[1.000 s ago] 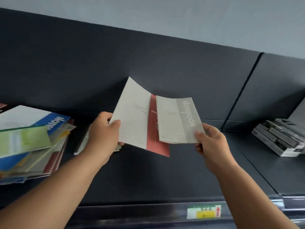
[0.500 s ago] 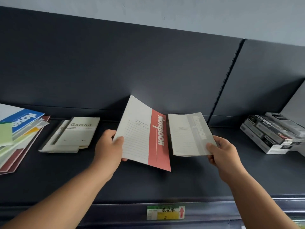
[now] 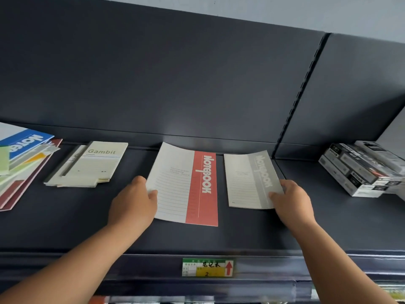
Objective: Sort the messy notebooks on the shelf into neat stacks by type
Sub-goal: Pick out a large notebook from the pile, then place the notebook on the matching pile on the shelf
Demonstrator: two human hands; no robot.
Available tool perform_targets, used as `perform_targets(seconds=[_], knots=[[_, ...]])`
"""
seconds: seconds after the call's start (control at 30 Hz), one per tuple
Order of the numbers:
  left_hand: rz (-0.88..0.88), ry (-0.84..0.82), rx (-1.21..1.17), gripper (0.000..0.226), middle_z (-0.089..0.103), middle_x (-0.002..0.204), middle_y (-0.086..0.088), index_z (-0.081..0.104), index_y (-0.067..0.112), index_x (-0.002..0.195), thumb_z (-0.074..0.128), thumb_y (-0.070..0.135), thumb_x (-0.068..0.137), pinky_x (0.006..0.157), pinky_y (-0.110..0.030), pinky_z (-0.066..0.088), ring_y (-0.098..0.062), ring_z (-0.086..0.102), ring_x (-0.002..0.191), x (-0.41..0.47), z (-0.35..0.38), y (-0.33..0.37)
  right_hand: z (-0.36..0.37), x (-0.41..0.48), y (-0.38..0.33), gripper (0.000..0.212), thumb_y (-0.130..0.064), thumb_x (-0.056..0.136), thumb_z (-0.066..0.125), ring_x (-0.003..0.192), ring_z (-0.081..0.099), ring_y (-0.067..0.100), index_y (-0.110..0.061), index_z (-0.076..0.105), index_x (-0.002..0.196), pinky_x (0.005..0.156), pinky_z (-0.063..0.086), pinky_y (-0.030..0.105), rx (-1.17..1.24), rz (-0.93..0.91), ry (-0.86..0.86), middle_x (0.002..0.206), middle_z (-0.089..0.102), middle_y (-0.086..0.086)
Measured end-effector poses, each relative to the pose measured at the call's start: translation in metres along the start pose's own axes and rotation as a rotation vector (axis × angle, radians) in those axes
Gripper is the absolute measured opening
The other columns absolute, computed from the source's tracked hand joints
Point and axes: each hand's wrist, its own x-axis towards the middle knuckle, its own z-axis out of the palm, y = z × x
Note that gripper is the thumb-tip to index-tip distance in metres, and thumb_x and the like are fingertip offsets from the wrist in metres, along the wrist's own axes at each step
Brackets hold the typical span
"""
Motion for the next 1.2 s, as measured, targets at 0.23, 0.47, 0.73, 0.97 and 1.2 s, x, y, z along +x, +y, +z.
perform_targets(seconds=[0.23,0.47,0.73,0.97,1.2], knots=[[0.092,0.019,0.286,0.042,0.049,0.131,-0.006,0.047,0.016,0.129,0.05,0.039,0.094,0.094,-0.036,0.04,-0.028,0.042,0.12,-0.004,-0.005,-0.005,0.008,-0.006,0.001,0.043,-0.022,0.091,0.052,0.127,0.036,0.033,-0.015,0.046,0.133,0.102,0.033,0.046,-0.345,-0.012,0.002,0.141,0.043,0.009],[0.221,0.111,0.304,0.061,0.024,0.157,-0.006,0.028,0.02,0.148,0.042,0.047,0.096,0.118,-0.04,0.013,-0.024,0.018,0.144,-0.002,-0.034,-0.011,0.028,-0.022,-0.054,0.057,-0.035,0.097,0.049,0.143,0.024,0.026,-0.013,0.034,0.147,0.117,0.022,0.041,-0.3,-0.305,-0.007,0.155,0.032,0.006],[0.135,0.229,0.413,0.058,0.031,0.154,-0.005,0.035,0.023,0.144,0.044,0.05,0.094,0.115,-0.046,0.015,-0.027,0.022,0.142,-0.002,-0.092,-0.06,0.079,-0.063,-0.141,0.059,-0.039,0.098,0.049,0.144,0.024,0.021,-0.013,0.032,0.149,0.118,0.024,0.038,-0.131,-0.577,-0.175,0.157,0.028,0.004],[-0.009,0.287,0.457,0.058,0.032,0.152,-0.005,0.035,0.022,0.145,0.039,0.052,0.095,0.116,-0.045,0.017,-0.025,0.023,0.141,-0.003,-0.146,-0.135,0.137,-0.114,-0.219,0.06,-0.039,0.097,0.05,0.142,0.027,0.018,-0.014,0.031,0.149,0.112,0.025,0.027,-0.04,-0.719,-0.367,0.155,0.03,0.001],[-0.085,0.323,0.449,0.057,0.038,0.149,-0.008,0.038,0.018,0.144,0.042,0.047,0.095,0.114,-0.043,0.018,-0.027,0.029,0.138,0.015,-0.201,-0.217,0.2,-0.163,-0.293,0.057,-0.039,0.097,0.05,0.134,0.04,0.017,-0.014,0.037,0.146,0.106,0.032,0.027,0.033,-0.707,-0.53,0.148,0.041,0.002]])
